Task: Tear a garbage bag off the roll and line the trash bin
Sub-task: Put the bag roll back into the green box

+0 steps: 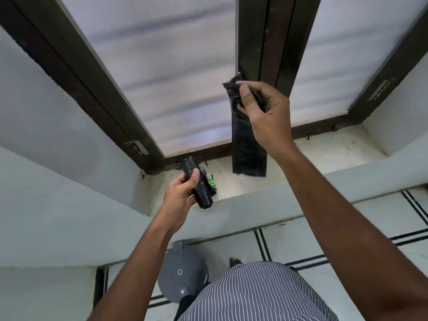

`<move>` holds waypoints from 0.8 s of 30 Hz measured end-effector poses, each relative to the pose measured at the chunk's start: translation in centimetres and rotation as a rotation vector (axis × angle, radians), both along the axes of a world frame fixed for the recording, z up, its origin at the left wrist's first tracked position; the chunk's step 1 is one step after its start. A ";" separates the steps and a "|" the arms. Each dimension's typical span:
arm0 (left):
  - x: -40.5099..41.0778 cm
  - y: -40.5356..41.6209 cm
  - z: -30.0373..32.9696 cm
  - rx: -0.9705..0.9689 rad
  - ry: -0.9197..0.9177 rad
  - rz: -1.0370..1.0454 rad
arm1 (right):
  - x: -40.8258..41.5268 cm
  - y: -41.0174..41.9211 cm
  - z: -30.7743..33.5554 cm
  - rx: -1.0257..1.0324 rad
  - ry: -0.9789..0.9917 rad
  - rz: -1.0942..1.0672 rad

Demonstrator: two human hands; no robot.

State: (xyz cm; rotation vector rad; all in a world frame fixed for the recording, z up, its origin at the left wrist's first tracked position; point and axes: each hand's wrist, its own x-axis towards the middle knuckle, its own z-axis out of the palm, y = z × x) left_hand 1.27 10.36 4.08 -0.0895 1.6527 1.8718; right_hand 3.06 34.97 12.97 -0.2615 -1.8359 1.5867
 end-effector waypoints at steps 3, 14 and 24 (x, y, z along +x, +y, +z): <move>-0.2 0.3 0.2 0.027 0.002 0.013 | 0.3 -0.4 -0.3 -0.002 0.048 0.034; -0.1 -0.6 -0.4 0.083 -0.039 0.083 | 0.1 -1.5 -18.2 0.370 -0.809 0.048; -0.8 -2.2 -1.1 -0.039 0.017 0.139 | 1.8 -3.6 -16.3 0.915 -1.044 0.341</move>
